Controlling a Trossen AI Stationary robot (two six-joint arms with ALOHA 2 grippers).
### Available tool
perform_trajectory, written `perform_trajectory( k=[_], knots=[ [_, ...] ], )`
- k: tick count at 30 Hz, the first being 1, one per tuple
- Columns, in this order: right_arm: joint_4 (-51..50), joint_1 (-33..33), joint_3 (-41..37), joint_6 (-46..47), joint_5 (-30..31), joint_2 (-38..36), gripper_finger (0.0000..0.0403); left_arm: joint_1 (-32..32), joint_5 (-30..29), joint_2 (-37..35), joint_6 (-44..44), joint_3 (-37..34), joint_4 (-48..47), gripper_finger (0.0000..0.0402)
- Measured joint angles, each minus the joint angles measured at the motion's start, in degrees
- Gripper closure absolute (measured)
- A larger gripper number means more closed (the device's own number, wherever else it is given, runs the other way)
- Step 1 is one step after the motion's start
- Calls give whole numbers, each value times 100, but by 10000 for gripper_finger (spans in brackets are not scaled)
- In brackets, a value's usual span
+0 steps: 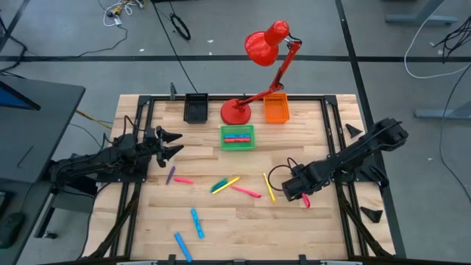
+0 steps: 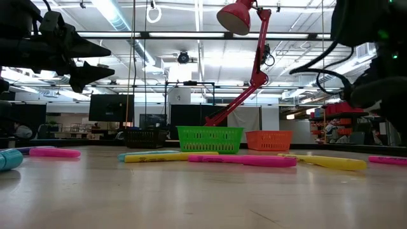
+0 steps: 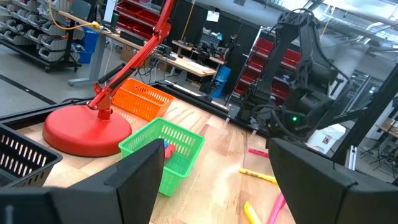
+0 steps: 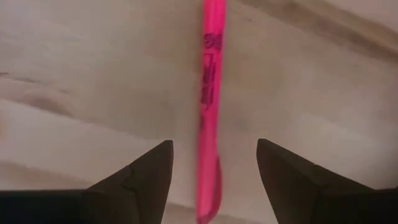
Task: Pick & Place Markers
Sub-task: Put the pink pen into the black basket
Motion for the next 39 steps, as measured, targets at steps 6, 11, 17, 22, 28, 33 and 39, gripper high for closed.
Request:
perform_trajectory(
  k=[6, 11, 17, 22, 28, 33, 39],
  knots=[
    [189, -2, -134, -155, 24, 113, 167, -1, -1, 0, 0, 0, -2, 106],
    [234, -2, -123, -285, 22, 110, 185, -1, 0, 0, 0, -1, -2, 106],
    [389, -2, -123, -285, 4, 113, 251, -1, -2, 0, 0, -2, -2, 106],
    [563, -2, -130, -265, 2, 113, 316, 0, -1, 0, 0, -2, -2, 106],
    [639, -2, -125, -119, -2, 107, 381, -2, 0, 0, 0, 0, -2, 106],
    [649, -2, -123, -117, 18, 106, 390, 0, 0, 0, 0, 0, -2, 106],
    [648, -4, -128, -137, 55, 61, 387, -2, 0, 0, 0, -1, -2, 106]
  ],
)
